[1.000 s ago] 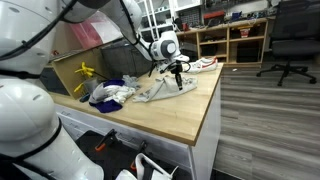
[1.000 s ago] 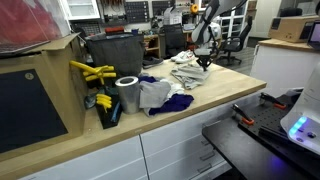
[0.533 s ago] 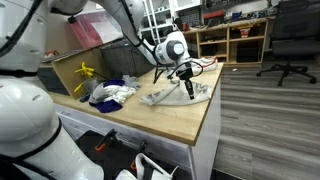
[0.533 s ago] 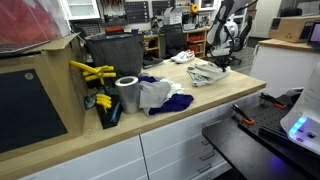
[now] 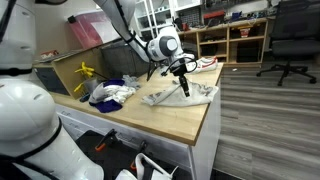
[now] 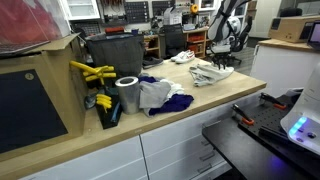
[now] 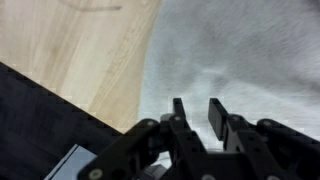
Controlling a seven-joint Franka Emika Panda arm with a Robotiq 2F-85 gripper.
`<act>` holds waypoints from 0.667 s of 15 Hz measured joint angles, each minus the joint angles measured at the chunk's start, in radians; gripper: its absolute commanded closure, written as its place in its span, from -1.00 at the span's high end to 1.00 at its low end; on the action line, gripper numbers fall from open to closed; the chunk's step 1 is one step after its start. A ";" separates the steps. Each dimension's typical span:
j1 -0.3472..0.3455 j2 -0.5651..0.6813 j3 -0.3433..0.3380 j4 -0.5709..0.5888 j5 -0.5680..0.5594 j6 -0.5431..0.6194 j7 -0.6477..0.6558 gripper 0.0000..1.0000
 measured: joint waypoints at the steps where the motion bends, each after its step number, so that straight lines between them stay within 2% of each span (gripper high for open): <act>1: 0.008 -0.026 0.022 -0.009 0.001 0.001 0.000 0.43; 4: 0.026 -0.077 0.093 -0.027 0.019 0.001 0.000 0.89; 5: 0.030 -0.085 0.115 -0.034 0.028 0.001 0.000 0.98; 10: 0.035 -0.091 0.198 -0.117 0.075 -0.002 -0.043 1.00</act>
